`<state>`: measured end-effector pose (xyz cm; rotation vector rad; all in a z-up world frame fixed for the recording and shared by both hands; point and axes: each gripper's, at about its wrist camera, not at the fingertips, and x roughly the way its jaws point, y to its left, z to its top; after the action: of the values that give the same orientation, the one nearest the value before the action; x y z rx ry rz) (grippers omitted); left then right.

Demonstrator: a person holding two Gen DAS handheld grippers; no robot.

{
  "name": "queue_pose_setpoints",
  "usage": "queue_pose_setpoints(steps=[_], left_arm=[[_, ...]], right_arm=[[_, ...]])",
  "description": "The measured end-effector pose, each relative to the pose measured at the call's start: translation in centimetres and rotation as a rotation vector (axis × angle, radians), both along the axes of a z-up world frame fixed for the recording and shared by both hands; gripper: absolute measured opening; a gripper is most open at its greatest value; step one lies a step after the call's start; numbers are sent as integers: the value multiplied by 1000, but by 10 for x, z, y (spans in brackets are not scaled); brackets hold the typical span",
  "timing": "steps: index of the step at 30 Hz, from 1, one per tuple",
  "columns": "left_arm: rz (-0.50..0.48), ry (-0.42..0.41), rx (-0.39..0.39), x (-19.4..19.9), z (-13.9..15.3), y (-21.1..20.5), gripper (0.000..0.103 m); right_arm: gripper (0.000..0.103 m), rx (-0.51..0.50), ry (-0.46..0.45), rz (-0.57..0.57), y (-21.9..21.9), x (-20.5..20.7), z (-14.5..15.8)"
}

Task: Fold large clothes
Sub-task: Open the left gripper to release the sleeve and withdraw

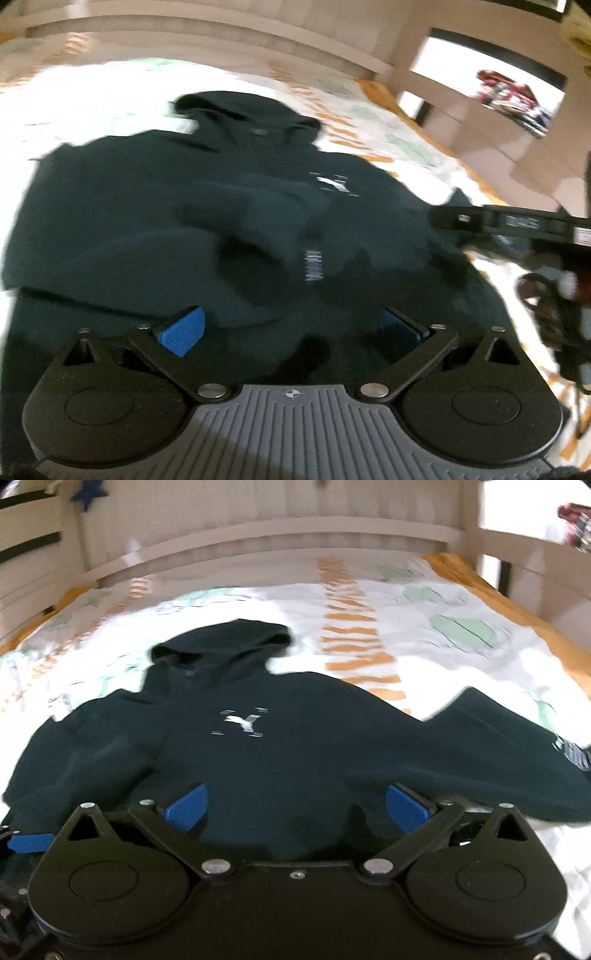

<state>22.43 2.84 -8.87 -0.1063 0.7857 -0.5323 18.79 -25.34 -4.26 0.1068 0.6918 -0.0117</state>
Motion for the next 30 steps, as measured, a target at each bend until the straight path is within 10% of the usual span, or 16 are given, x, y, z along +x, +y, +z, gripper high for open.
queue_pose_setpoints(steps=[6,14,30], left_arm=[[175,3,6,12,-14,43,102],[162,-47,13,7,-17,34,103],[160,-71,47,-3,-24,40,103]], right_arm=[[102,-49,-18,167,61,10,4],[102,-150,10,330,138,33,-12],[102,-84,59,-16,35,9,-12]])
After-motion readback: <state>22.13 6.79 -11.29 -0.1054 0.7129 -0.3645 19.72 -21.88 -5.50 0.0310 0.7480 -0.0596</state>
